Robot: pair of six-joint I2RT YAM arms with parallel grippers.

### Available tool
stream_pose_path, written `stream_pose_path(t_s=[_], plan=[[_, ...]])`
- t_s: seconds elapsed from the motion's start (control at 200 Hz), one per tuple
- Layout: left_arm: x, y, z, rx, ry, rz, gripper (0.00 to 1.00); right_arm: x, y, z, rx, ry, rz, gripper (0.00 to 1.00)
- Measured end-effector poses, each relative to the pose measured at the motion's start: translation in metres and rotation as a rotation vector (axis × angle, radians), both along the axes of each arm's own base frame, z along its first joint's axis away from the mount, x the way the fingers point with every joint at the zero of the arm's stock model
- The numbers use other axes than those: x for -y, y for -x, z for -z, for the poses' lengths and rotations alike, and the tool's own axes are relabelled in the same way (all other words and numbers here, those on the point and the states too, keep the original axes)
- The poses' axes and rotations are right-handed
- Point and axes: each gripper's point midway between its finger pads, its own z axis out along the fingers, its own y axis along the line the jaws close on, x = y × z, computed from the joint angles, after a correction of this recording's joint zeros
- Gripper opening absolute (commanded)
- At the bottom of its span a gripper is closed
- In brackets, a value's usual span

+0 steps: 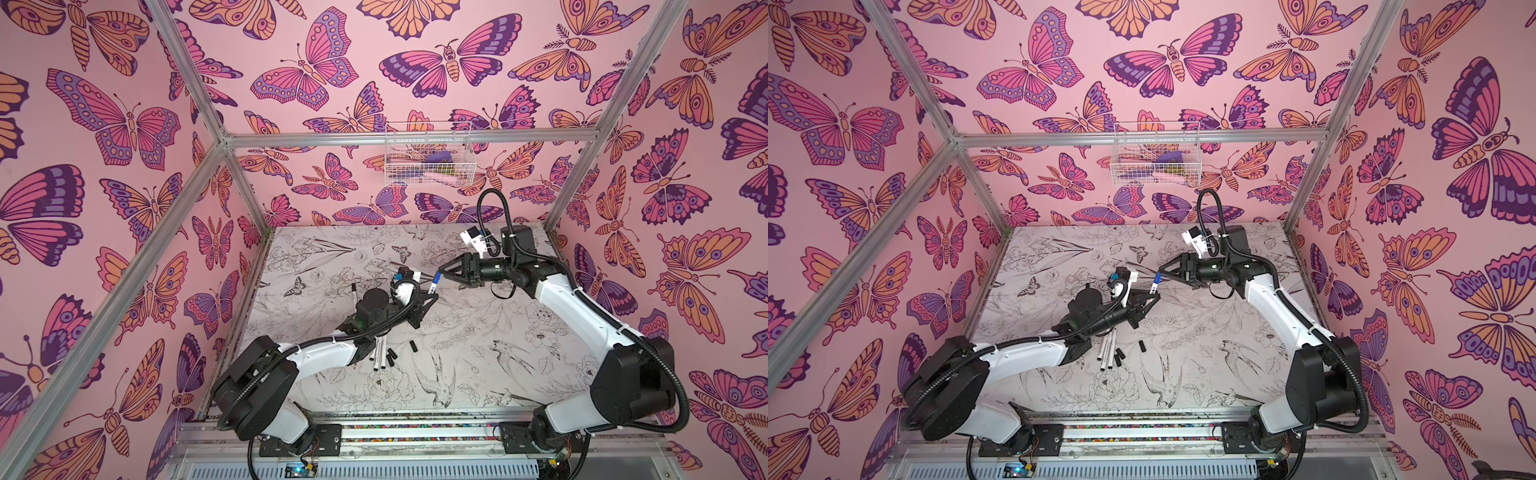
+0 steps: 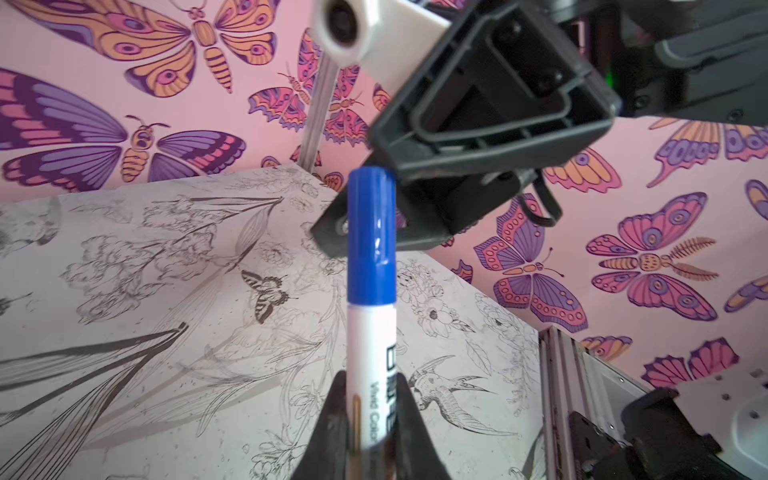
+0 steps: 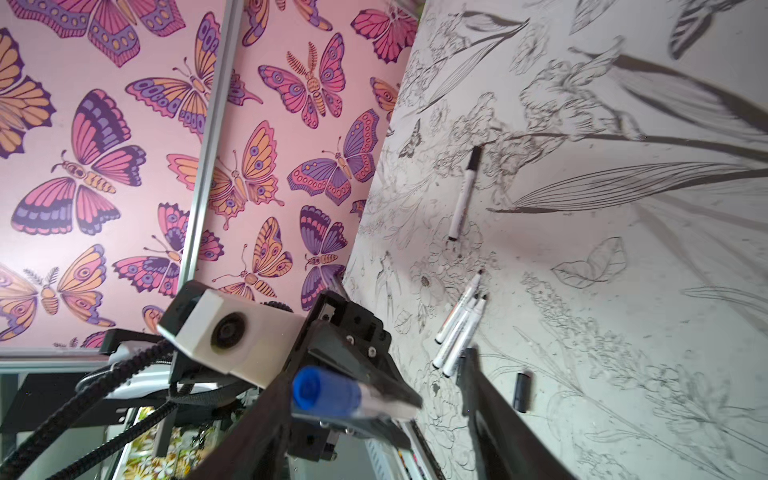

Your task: Insert the pens into the pen caps

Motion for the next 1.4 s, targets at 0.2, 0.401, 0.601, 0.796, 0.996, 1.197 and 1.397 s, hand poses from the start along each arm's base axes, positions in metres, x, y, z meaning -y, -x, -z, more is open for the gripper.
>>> stream_pose_path(t_s=[0.2, 0.401, 0.601, 0.796, 0.996, 1.197, 1.397], plan=[[-0.056, -0.028, 0.041, -0.11, -0.011, -0.264, 0.0, 0.023, -0.013, 0.004, -0.006, 0.014, 0.096, 0.68], [-0.137, -0.038, 0.019, -0.154, -0.035, -0.556, 0.0, 0.025, -0.013, 0.008, -0.014, 0.032, 0.108, 0.67], [-0.227, -0.043, 0.029, -0.267, -0.082, -0.809, 0.0, 0.026, -0.014, 0.018, -0.048, 0.053, 0.118, 0.66], [-0.262, -0.041, 0.096, -0.505, -0.192, -0.897, 0.0, 0.027, -0.016, 0.028, -0.076, 0.07, 0.123, 0.64], [-0.254, -0.044, 0.157, -0.697, -0.345, -0.841, 0.0, 0.028, -0.017, 0.024, -0.062, 0.086, 0.122, 0.64], [-0.252, -0.06, 0.17, -0.733, -0.415, -0.827, 0.06, 0.03, -0.016, 0.027, -0.059, 0.107, 0.122, 0.63], [-0.249, -0.074, 0.179, -0.75, -0.438, -0.819, 0.18, 0.031, -0.016, 0.029, -0.057, 0.12, 0.123, 0.63]])
